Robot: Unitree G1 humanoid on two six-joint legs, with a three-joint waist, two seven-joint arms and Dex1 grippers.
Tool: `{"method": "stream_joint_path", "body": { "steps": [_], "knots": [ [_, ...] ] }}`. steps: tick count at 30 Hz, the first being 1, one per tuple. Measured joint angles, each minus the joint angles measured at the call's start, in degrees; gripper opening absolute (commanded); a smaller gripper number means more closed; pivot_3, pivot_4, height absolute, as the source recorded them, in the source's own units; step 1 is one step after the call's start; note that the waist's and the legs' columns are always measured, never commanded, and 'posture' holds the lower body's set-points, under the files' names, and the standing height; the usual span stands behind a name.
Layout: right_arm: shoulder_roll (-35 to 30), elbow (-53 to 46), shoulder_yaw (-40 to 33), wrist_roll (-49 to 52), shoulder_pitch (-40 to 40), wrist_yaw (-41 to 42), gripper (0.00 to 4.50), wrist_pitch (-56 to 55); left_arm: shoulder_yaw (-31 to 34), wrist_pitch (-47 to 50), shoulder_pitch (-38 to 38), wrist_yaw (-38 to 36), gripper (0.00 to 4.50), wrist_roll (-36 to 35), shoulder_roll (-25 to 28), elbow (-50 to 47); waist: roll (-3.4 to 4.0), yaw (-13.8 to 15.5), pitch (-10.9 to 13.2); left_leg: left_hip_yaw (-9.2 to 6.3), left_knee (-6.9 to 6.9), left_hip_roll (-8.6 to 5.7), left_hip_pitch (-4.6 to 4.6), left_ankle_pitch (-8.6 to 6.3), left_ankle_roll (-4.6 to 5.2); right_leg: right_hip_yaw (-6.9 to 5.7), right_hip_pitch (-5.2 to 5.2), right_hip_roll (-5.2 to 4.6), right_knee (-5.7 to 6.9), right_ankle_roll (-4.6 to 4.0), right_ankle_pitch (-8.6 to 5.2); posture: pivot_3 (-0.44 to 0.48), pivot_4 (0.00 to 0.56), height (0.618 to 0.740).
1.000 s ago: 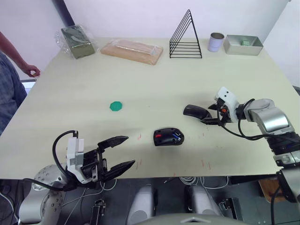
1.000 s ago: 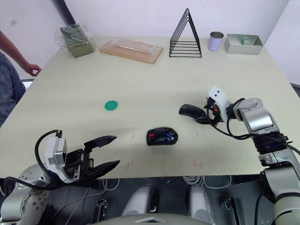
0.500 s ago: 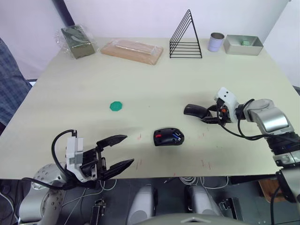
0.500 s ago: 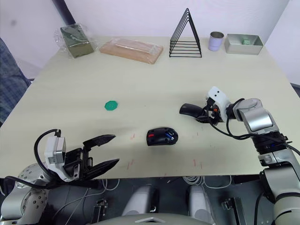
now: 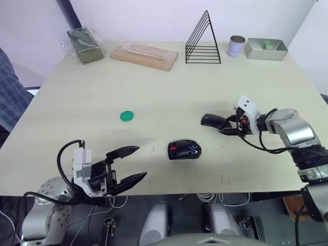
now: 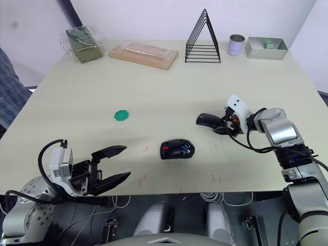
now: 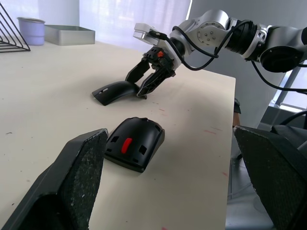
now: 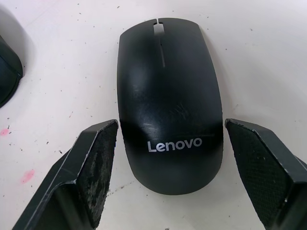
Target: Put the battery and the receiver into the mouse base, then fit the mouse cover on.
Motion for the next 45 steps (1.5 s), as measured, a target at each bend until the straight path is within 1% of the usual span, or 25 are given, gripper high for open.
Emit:
{"method": "stream_joint_path", "body": {
  "steps": [8,11,12,13,23,27,29,32,33,34,37,38,41,45],
  "knots": [
    [0.0,0.0,0.0,0.0,0.0,0.0,3.76,-0.2,-0.2,0.0,-0.7,0.1,4.50,0.9,0.0,0.2,0.00,0.0,0.0,0.00,-0.01,0.00,0.00,0.00,0.00,0.00,0.00,0.00,-0.01,0.00,0.00,0.000,0.150,0.740],
    [0.0,0.0,0.0,0.0,0.0,0.0,3.11,-0.5,-0.6,0.0,-0.8,0.1,4.50,1.0,0.0,0.3,0.00,0.0,0.0,0.00,-0.02,0.00,0.00,0.00,0.00,0.00,0.00,0.00,-0.01,0.00,0.00,0.000,0.150,0.740],
    [0.0,0.0,0.0,0.0,0.0,0.0,2.54,-0.6,-0.7,0.0,-0.8,0.1,4.50,1.0,0.0,0.3,0.00,0.0,0.0,0.00,-0.02,0.00,0.00,0.00,0.00,0.00,0.00,0.00,-0.01,0.00,0.00,0.000,0.150,0.740],
    [0.0,0.0,0.0,0.0,0.0,0.0,2.44,-0.7,-0.8,0.0,-0.8,0.1,4.50,1.0,0.0,0.4,0.00,0.0,0.0,0.00,-0.02,0.00,0.00,0.00,0.00,0.00,0.00,0.00,-0.01,0.00,0.00,0.000,0.150,0.740],
    [-0.1,-0.2,0.0,-0.1,0.1,0.0,2.44,-1.0,-1.6,0.0,-1.3,0.1,4.50,1.0,0.0,0.8,0.00,0.0,0.0,0.00,-0.03,0.00,0.00,0.00,0.00,0.00,-0.01,0.00,-0.01,0.00,0.00,0.000,0.150,0.740],
    [-1.5,-3.2,0.0,0.0,0.2,0.8,2.44,-1.0,-1.7,0.0,-1.6,0.3,4.50,1.0,0.0,0.9,0.02,0.0,0.0,-0.01,-0.05,0.01,0.00,0.00,0.00,0.00,-0.01,-0.01,-0.02,0.00,0.00,0.000,0.150,0.740],
    [-2.9,-6.7,0.0,0.3,0.3,2.1,2.44,-1.2,-1.6,0.0,-2.1,0.6,4.50,0.9,0.0,1.1,0.07,0.0,0.0,-0.01,-0.05,0.01,-0.02,0.00,0.00,0.00,-0.03,-0.01,-0.02,0.00,0.00,0.000,0.150,0.740],
    [-5.4,-16.9,0.3,2.2,-0.3,6.1,2.44,-0.7,-0.9,0.1,-2.8,0.7,4.50,0.9,0.3,2.2,0.08,0.0,0.1,-0.03,-0.11,0.03,-0.01,0.00,0.00,-0.02,-0.06,0.00,-0.02,0.00,0.00,0.000,0.150,0.740],
    [-6.1,-21.8,0.9,3.6,-1.2,8.1,2.44,0.8,-0.3,0.1,-2.9,0.7,4.50,0.9,0.5,2.7,0.07,-0.2,0.0,-0.02,-0.13,0.06,0.00,0.00,0.00,-0.02,-0.07,0.01,-0.02,0.00,0.00,0.000,0.150,0.740],
    [-6.1,-23.1,1.1,4.0,-1.6,8.5,2.44,1.2,-0.1,0.1,-3.0,0.7,4.50,0.9,0.6,2.7,0.06,-0.1,0.0,-0.03,-0.14,0.06,0.00,0.00,0.00,-0.02,-0.07,0.02,-0.02,0.00,0.00,0.000,0.150,0.740],
    [-6.9,-28.6,5.3,3.6,-4.3,8.7,2.44,5.7,0.3,0.2,-3.2,-0.1,4.50,0.2,1.4,3.4,0.06,-0.1,0.0,-0.03,-0.13,0.07,0.00,0.00,0.00,-0.03,-0.14,-0.02,-0.02,0.00,0.00,0.000,0.150,0.740],
    [-6.8,-31.2,8.0,3.6,-6.5,8.7,2.44,9.4,0.8,0.3,-3.3,-0.6,4.50,-0.3,2.0,4.5,0.07,-0.1,0.0,-0.03,-0.13,0.06,-0.01,0.00,0.00,-0.03,-0.16,-0.05,-0.02,-0.01,-0.01,0.000,0.150,0.740],
    [-5.5,-33.0,11.3,4.0,-10.5,8.6,2.44,14.5,1.9,0.4,-3.7,-1.7,4.50,-0.3,3.0,6.4,0.05,-0.1,0.0,-0.03,-0.13,0.05,-0.02,0.00,-0.01,-0.05,-0.17,-0.09,-0.02,-0.02,-0.01,0.000,0.150,0.740],
    [-3.6,-33.0,14.2,3.8,-11.8,7.5,2.44,16.9,2.4,0.3,-4.0,-2.6,4.50,-0.3,3.4,7.6,0.01,0.0,0.0,-0.06,-0.16,-0.01,-0.04,-0.01,-0.01,-0.13,-0.17,-0.21,-0.04,-0.07,-0.04,0.000,0.150,0.740]
  ]
}}
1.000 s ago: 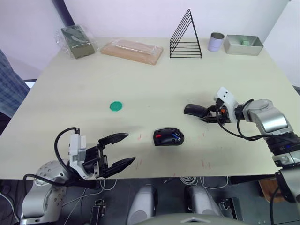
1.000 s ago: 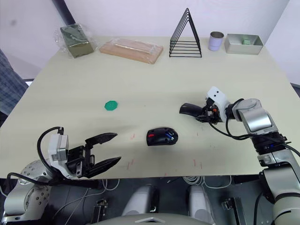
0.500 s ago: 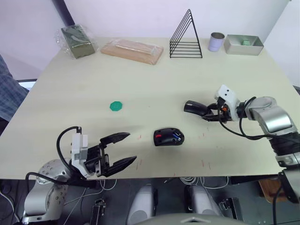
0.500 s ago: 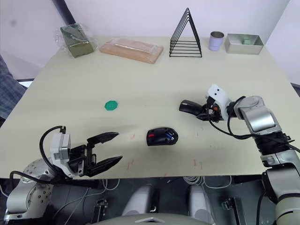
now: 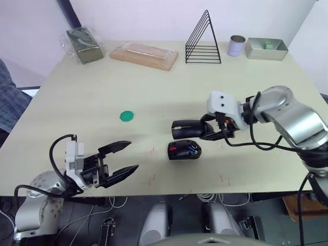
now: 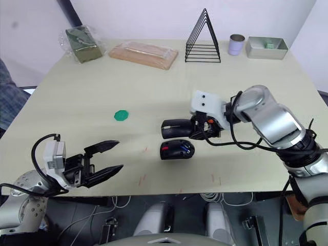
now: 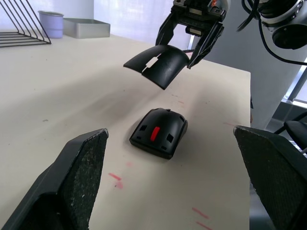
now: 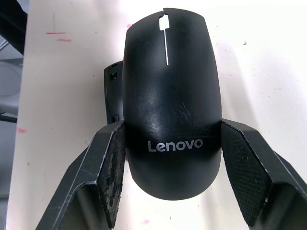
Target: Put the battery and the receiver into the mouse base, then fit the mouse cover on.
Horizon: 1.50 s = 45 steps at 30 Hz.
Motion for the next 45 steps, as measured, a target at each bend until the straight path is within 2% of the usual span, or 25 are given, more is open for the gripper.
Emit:
{"method": "stream_joint_path", "body": {
  "steps": [11,18,45],
  "knots": [
    [3.0,5.6,4.9,-1.8,0.2,-1.8,2.44,-0.6,0.5,-0.7,-0.2,-2.1,4.50,0.1,0.5,2.0,0.01,-0.1,0.0,-0.01,-0.04,-0.04,-0.08,0.00,0.00,-0.01,-0.09,-0.09,0.00,0.00,0.00,0.000,0.150,0.740],
    [3.0,5.4,5.9,-1.3,0.8,-1.0,2.44,-1.0,2.0,-1.5,-0.2,-3.7,4.50,0.2,1.4,3.8,0.01,-0.1,0.0,-0.02,-0.05,-0.04,-0.08,0.00,-0.01,-0.01,-0.10,-0.11,0.00,0.00,0.00,0.000,0.150,0.740],
    [3.1,7.4,9.7,-3.7,0.9,1.6,2.44,-4.6,1.8,-2.8,-0.3,-4.8,4.50,1.5,1.0,4.6,0.01,-0.2,0.0,-0.05,-0.08,-0.03,-0.08,-0.01,-0.02,-0.02,-0.12,-0.39,0.00,-0.02,0.00,0.000,0.150,0.740]
  ]
}}
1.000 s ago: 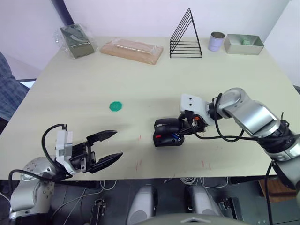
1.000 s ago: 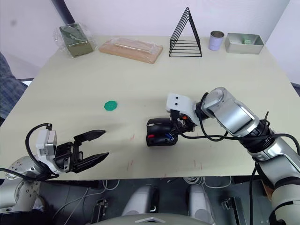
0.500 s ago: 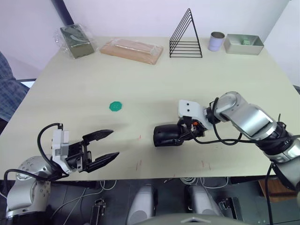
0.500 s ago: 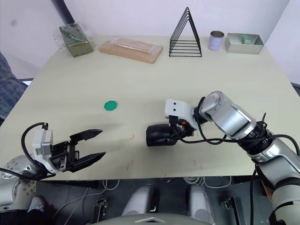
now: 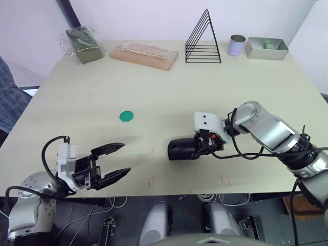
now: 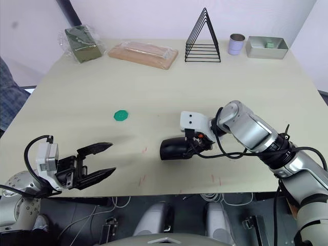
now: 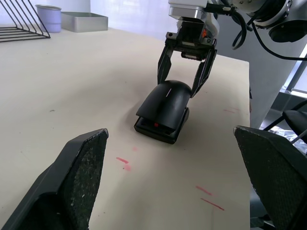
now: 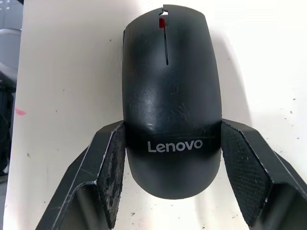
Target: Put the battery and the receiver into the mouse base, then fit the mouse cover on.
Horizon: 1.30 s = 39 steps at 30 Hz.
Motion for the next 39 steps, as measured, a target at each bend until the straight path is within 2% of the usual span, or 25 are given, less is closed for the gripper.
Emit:
{"method": "stream_joint_path", "body": {
  "steps": [39],
  "knots": [
    [3.2,2.8,0.9,-2.5,0.0,1.2,2.44,-0.8,-0.2,0.0,1.7,1.2,4.50,0.0,-1.0,-1.2,-0.03,-0.4,0.0,-0.02,-0.26,-0.03,-0.06,-0.11,-0.20,0.09,-0.17,-0.24,-0.04,-0.10,-0.03,0.000,0.150,0.740]
  ]
}}
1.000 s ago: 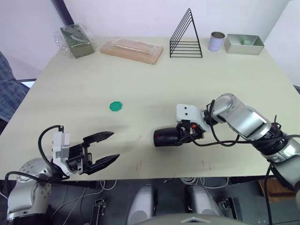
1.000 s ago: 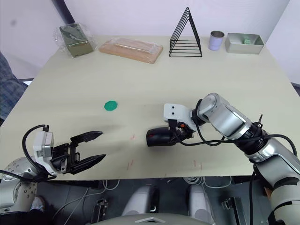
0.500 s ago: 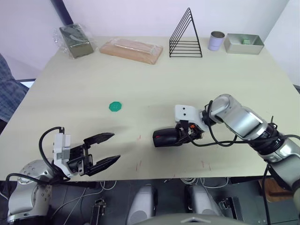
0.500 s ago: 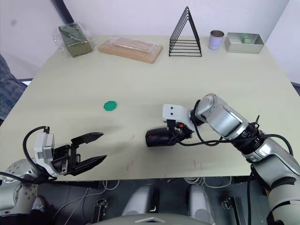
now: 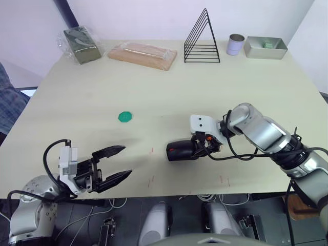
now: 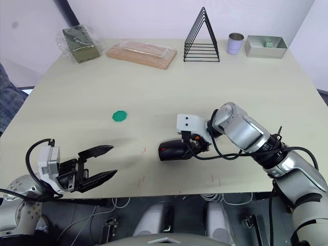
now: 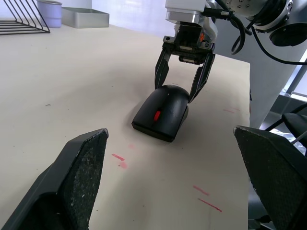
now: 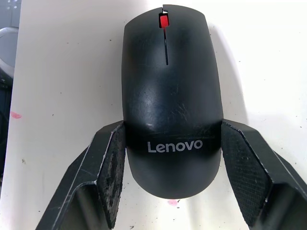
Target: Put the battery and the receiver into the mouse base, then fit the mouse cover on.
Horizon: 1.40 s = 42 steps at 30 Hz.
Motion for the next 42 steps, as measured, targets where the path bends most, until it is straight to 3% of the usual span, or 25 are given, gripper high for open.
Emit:
{"method": "stream_joint_path", "body": {
  "steps": [13,14,17,25,31,34,35,42],
  "knots": [
    [0.8,0.0,0.0,0.0,0.0,-0.1,2.44,0.0,-0.1,0.0,0.0,0.1,4.50,0.0,0.0,0.0,0.00,-0.9,0.0,-0.01,-0.05,0.00,0.00,0.00,-0.01,0.08,0.00,-0.02,-0.03,-0.01,0.00,0.000,0.150,0.740],
    [0.8,0.0,0.0,0.0,0.0,-0.1,3.47,0.0,-0.2,0.0,0.1,0.1,4.50,0.0,0.0,0.0,0.00,-0.9,0.0,-0.01,-0.06,0.00,0.00,0.00,-0.01,0.08,0.00,-0.02,-0.04,-0.01,0.00,0.000,0.150,0.740],
    [1.0,0.1,0.0,0.0,0.0,-0.1,4.44,-0.1,-0.3,0.0,0.1,0.2,4.50,0.0,0.0,-0.1,0.00,-0.9,0.0,-0.01,-0.08,-0.01,-0.01,-0.01,-0.02,0.07,-0.01,-0.03,-0.05,-0.01,0.00,0.000,0.150,0.740],
    [1.3,0.2,-0.7,0.6,0.0,-0.8,4.44,-0.1,-0.8,0.1,0.0,0.8,4.50,0.0,0.0,-0.1,0.01,-0.9,0.0,-0.01,-0.15,-0.02,-0.01,-0.01,-0.02,0.06,-0.02,-0.07,-0.08,-0.01,0.00,0.000,0.150,0.740],
    [5.8,-2.9,-9.9,6.8,1.4,-3.5,4.44,0.9,-0.8,0.1,0.1,0.9,4.50,-0.1,0.0,-0.1,-0.03,-1.0,0.0,-0.02,-0.32,-0.03,0.00,0.01,-0.02,-0.07,-0.04,-0.13,-0.14,-0.03,-0.01,0.000,0.150,0.740],
    [7.0,-3.1,-10.0,7.5,1.7,-5.3,3.70,2.4,-0.8,0.1,0.0,0.9,4.50,-0.1,0.0,-0.1,-0.04,-1.0,0.0,-0.02,-0.38,-0.11,-0.01,0.01,-0.01,-0.28,-0.07,-0.33,-0.14,-0.04,-0.02,0.000,0.150,0.740],
    [8.2,-3.1,-10.0,7.5,2.0,-6.8,3.12,3.3,-0.8,0.1,0.0,0.8,4.50,-0.1,0.0,-0.1,-0.04,-1.0,0.0,-0.01,-0.41,-0.13,-0.01,0.02,0.00,-0.32,-0.09,-0.35,-0.14,-0.04,-0.02,0.000,0.150,0.740],
    [13.2,-3.1,-6.7,7.0,2.2,-12.4,3.00,4.3,-0.8,0.1,-0.7,0.8,4.50,-0.1,0.1,0.0,-0.07,-1.0,0.0,-0.01,-0.56,-0.24,0.00,0.14,0.10,-0.44,-0.13,-0.45,-0.14,-0.04,-0.02,0.000,0.150,0.740]
  ]
}}
